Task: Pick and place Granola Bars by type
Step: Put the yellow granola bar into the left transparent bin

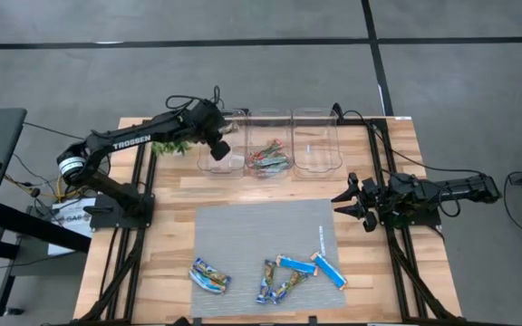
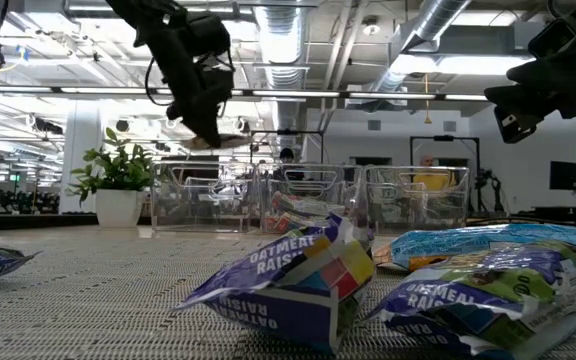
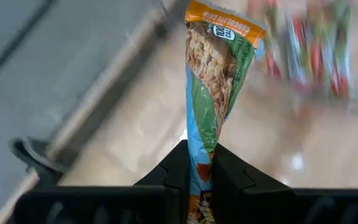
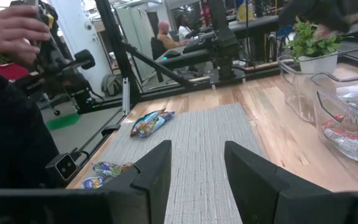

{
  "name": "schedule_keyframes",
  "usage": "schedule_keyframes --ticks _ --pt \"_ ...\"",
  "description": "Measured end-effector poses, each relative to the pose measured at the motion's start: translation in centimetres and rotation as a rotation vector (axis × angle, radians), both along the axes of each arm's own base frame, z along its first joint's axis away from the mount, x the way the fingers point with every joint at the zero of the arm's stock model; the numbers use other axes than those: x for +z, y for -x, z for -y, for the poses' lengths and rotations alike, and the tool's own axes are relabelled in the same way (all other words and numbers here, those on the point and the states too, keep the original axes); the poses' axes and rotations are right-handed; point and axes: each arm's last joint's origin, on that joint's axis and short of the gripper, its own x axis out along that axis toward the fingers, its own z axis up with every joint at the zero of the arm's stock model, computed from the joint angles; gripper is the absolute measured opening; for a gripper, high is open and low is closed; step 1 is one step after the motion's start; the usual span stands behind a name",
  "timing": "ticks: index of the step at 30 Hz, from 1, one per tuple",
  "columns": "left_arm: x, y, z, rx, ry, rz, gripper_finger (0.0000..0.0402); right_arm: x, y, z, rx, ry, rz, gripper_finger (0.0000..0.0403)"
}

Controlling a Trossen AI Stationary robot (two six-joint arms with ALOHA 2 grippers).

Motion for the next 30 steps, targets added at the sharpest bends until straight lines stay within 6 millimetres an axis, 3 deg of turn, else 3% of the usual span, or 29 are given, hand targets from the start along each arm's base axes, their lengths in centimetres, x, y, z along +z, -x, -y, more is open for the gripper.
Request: schedule_keyframes --ticks 14,19,30 --pt "-3.9 -1.3 0.1 -0.111 0.108 -0.188 0.0034 0.0 0.0 0.0 0.001 0.0 0.0 0.0141" --pt "-4.1 -1.4 0.2 -0.115 0.107 -0.192 0.0036 0.0 0.0 0.0 0.001 0.0 0.0 0.0143" --pt "-4.1 -1.7 0.6 -0.153 0.128 -0.186 0.0134 0.0 0.0 0.0 0.001 0.0 0.0 0.0142"
